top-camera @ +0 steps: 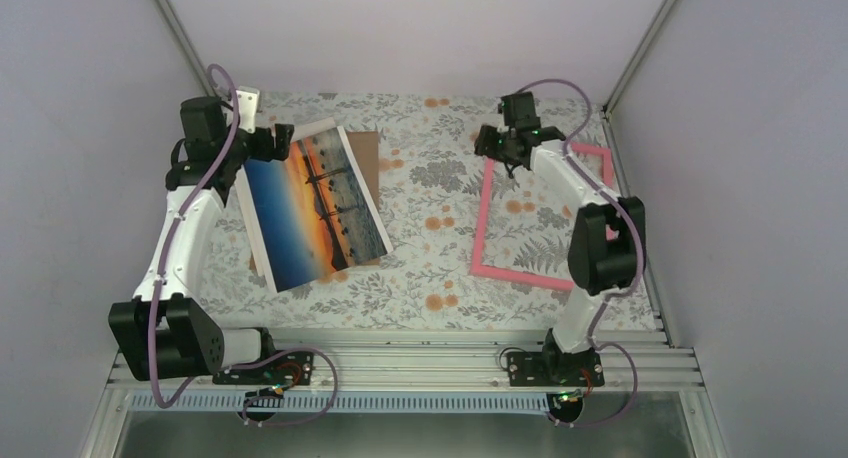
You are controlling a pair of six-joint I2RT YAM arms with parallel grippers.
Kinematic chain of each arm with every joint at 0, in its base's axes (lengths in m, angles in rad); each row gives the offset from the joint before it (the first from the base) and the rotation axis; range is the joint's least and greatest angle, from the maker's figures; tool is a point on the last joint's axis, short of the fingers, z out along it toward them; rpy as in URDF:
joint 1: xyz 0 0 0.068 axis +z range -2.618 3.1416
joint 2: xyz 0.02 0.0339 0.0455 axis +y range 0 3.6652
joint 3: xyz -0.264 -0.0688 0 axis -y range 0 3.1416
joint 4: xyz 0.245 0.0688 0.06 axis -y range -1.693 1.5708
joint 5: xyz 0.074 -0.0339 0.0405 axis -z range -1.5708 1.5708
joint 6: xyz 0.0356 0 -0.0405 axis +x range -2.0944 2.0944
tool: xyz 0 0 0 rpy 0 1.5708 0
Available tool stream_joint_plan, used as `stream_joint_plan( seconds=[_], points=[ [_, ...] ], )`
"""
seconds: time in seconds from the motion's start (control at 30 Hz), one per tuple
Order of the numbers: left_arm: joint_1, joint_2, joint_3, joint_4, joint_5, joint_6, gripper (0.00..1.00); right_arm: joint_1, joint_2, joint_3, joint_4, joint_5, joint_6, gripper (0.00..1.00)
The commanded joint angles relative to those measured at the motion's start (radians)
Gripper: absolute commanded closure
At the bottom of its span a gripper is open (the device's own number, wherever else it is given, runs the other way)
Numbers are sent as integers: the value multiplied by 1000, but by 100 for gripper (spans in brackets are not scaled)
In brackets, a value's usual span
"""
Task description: Put the photo into the frame
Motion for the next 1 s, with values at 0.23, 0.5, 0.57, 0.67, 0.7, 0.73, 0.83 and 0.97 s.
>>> stream_joint_plan(
  seconds=[0.23, 0.5, 0.57, 0.67, 0.7, 0.73, 0.83, 0.97],
  points=[
    [-7, -7, -48, -1, -54, -21, 0, 19, 226, -19, -20, 184, 22, 46],
    [-11, 18, -48, 8, -49, -58, 0, 22, 330, 14, -33, 233, 34, 52],
    [-14, 19, -49, 9, -53, -59, 0, 21, 351, 20, -34, 242, 35, 54],
    [-18, 19, -58, 14, -65, -63, 0, 22, 385, 26, -33, 256, 39, 61],
    [-19, 19, -62, 15, -71, -66, 0, 21, 398, 31, -39, 256, 39, 64],
    [-22, 20, -67, 18, -80, -71, 0, 22, 403, 33, -40, 253, 39, 68],
    [-36, 26, -75, 20, -103, -74, 0, 23, 398, 47, -48, 225, 36, 86],
    [-71, 37, -72, 23, -122, -60, 0, 23, 365, 106, -72, 170, 26, 96]
  ],
)
